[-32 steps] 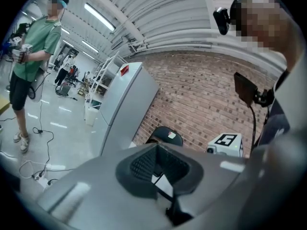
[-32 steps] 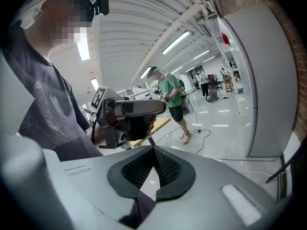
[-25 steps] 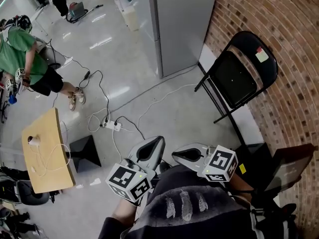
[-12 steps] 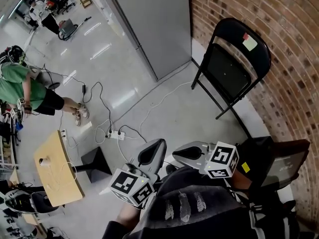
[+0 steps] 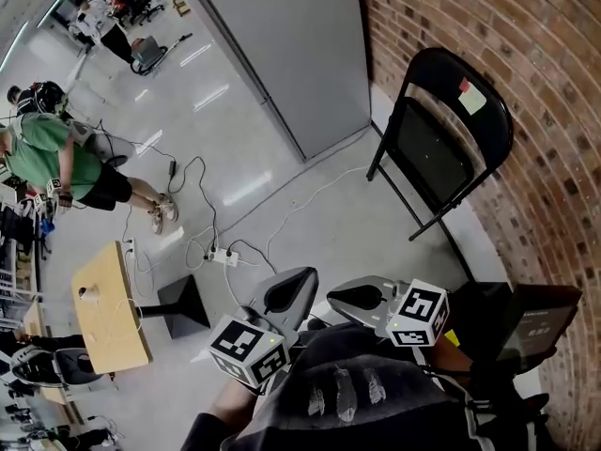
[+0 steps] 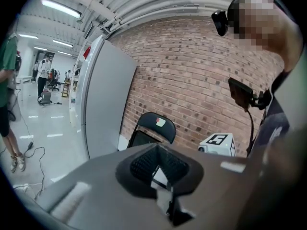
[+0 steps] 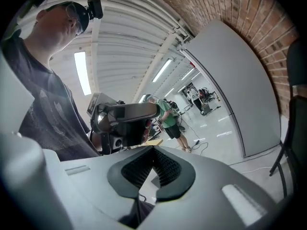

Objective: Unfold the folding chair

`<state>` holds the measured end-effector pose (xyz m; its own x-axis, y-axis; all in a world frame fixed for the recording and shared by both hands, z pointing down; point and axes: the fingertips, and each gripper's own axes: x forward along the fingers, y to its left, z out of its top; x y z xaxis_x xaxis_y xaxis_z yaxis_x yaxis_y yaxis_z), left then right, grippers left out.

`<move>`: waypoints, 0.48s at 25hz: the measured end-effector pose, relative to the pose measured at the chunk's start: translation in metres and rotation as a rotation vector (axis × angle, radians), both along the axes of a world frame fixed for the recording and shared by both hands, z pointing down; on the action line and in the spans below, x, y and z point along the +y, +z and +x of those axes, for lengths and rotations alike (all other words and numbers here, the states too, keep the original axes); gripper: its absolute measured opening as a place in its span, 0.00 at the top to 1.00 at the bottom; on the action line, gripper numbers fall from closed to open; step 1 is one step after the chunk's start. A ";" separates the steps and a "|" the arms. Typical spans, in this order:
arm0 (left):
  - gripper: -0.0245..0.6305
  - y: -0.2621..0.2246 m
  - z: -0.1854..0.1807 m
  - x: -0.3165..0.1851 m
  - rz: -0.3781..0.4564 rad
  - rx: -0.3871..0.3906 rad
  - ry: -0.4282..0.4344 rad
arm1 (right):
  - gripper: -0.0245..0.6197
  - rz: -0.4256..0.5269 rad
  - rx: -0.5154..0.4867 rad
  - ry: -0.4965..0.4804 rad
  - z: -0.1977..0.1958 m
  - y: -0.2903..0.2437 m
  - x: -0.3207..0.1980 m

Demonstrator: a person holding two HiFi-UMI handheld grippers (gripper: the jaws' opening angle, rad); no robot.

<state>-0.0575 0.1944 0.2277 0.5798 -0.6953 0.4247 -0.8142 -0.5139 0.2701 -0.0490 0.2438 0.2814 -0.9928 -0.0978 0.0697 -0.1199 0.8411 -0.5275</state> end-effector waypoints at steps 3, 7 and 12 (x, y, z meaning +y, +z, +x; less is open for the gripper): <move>0.96 -0.002 0.014 -0.008 0.009 -0.016 -0.012 | 0.96 -0.003 -0.009 -0.007 0.016 -0.002 -0.005; 0.96 -0.004 0.023 -0.018 0.038 -0.038 -0.026 | 0.96 0.013 -0.018 0.030 0.034 -0.010 -0.019; 0.96 -0.006 0.035 -0.039 0.076 -0.063 -0.014 | 0.96 0.058 0.017 0.121 0.064 -0.011 -0.044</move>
<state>-0.0222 0.1553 0.2213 0.5434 -0.7348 0.4059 -0.8357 -0.5192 0.1789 0.0146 0.1994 0.2699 -0.9722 -0.2210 0.0774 -0.2309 0.8491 -0.4751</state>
